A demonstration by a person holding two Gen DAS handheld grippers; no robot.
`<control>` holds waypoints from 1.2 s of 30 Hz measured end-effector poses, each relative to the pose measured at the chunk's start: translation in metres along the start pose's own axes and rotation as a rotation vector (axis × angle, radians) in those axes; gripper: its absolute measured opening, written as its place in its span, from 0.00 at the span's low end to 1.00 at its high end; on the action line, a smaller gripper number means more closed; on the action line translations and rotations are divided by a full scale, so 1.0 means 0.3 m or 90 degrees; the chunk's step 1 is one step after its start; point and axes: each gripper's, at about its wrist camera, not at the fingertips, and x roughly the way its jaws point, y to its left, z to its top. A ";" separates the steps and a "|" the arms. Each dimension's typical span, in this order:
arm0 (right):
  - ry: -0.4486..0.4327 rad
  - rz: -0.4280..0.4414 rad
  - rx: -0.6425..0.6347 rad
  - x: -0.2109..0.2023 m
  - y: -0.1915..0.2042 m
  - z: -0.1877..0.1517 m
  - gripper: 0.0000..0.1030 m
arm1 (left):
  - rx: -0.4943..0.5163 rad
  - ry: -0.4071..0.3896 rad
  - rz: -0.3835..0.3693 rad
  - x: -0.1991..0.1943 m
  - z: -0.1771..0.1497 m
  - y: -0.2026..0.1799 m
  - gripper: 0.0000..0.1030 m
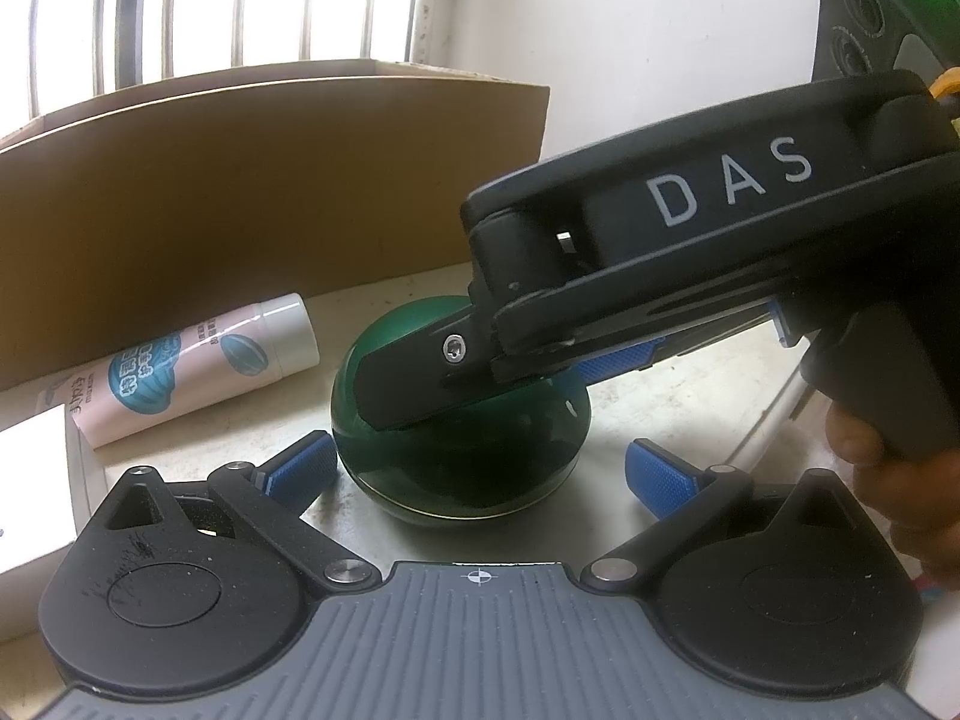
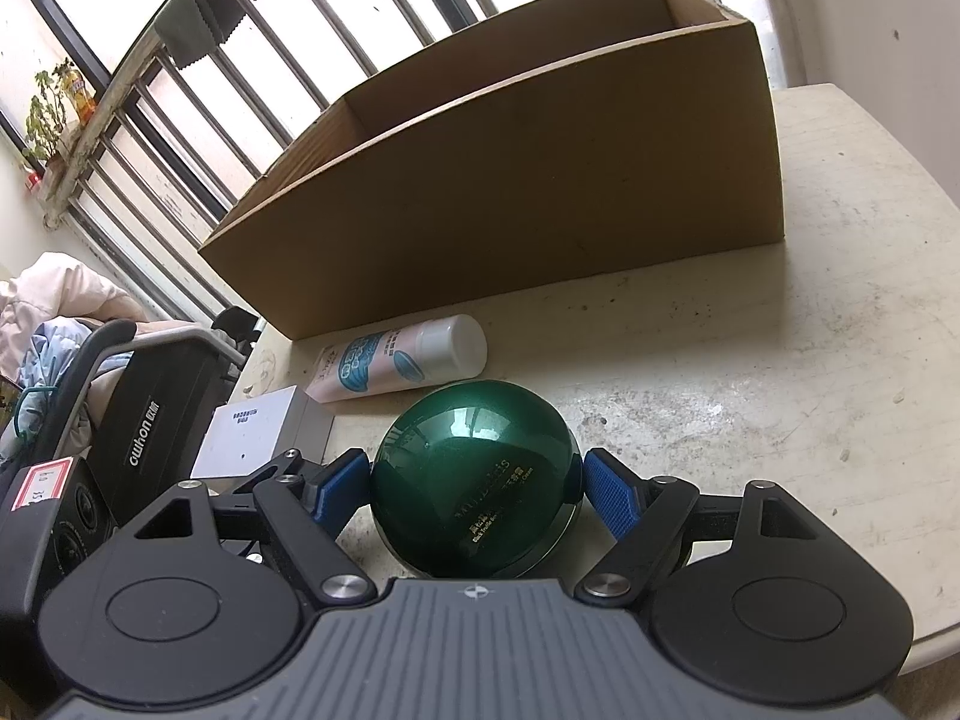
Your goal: Organize objects
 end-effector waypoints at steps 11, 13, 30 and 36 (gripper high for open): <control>0.001 -0.001 0.000 -0.002 0.000 0.001 0.79 | 0.002 -0.001 0.003 0.008 0.003 -0.006 1.00; 0.001 -0.001 0.000 -0.003 -0.002 0.000 0.79 | 0.002 -0.001 0.004 0.011 0.004 -0.003 0.99; -0.013 -0.019 -0.039 -0.024 0.015 -0.011 0.78 | 0.013 -0.025 0.031 0.028 -0.001 0.002 0.93; -0.021 -0.049 -0.094 -0.038 0.055 -0.022 0.78 | 0.008 -0.037 0.047 0.047 0.012 0.029 0.87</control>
